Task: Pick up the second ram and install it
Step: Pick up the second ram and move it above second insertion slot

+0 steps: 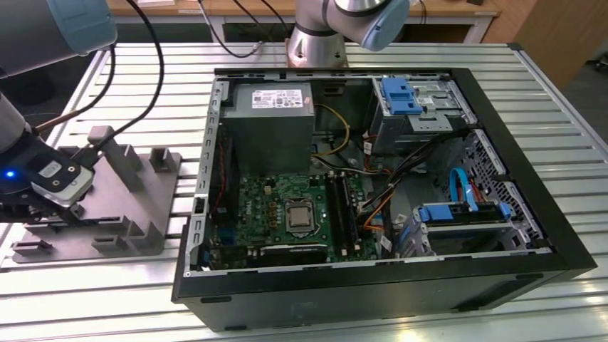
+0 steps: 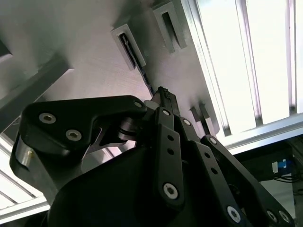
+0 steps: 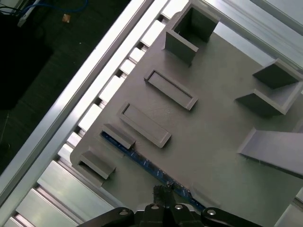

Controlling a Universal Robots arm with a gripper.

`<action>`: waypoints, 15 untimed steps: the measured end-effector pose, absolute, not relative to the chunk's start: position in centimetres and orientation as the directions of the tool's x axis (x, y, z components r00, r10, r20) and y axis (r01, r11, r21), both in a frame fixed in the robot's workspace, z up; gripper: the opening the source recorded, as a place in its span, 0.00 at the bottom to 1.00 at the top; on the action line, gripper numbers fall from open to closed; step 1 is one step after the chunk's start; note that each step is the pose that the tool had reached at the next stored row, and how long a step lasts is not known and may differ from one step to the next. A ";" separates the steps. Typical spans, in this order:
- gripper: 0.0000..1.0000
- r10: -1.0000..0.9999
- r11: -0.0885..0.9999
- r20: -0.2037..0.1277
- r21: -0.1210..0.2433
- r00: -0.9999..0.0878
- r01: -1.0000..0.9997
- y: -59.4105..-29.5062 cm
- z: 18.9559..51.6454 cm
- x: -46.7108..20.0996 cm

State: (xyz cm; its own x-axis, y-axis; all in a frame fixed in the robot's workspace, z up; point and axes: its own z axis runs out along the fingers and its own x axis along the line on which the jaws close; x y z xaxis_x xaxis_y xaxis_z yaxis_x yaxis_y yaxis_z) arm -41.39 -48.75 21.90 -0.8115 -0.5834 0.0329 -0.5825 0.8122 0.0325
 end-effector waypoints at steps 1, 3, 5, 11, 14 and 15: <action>0.10 -0.589 0.808 0.033 0.033 -0.808 -0.588 -48.7 21.9 -41.4; 0.10 -0.600 0.800 0.033 0.033 -0.799 -0.599 -48.7 21.9 -41.4; 0.10 -0.611 0.792 0.033 0.032 -0.791 -0.610 -48.7 21.9 -41.4; 0.10 -0.641 0.767 0.033 0.032 -0.767 -0.640 -48.7 21.9 -41.4; 0.10 -0.656 0.755 0.033 0.033 -0.754 -0.655 -48.7 21.9 -41.4; 0.10 -0.661 0.751 0.033 0.032 -0.750 -0.660 -48.8 21.9 -41.4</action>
State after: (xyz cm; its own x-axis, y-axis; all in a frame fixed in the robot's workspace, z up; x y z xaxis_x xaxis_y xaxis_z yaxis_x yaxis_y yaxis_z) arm -41.39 -48.75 21.90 -0.7498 -0.6608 0.0329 -0.6600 0.7505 0.0325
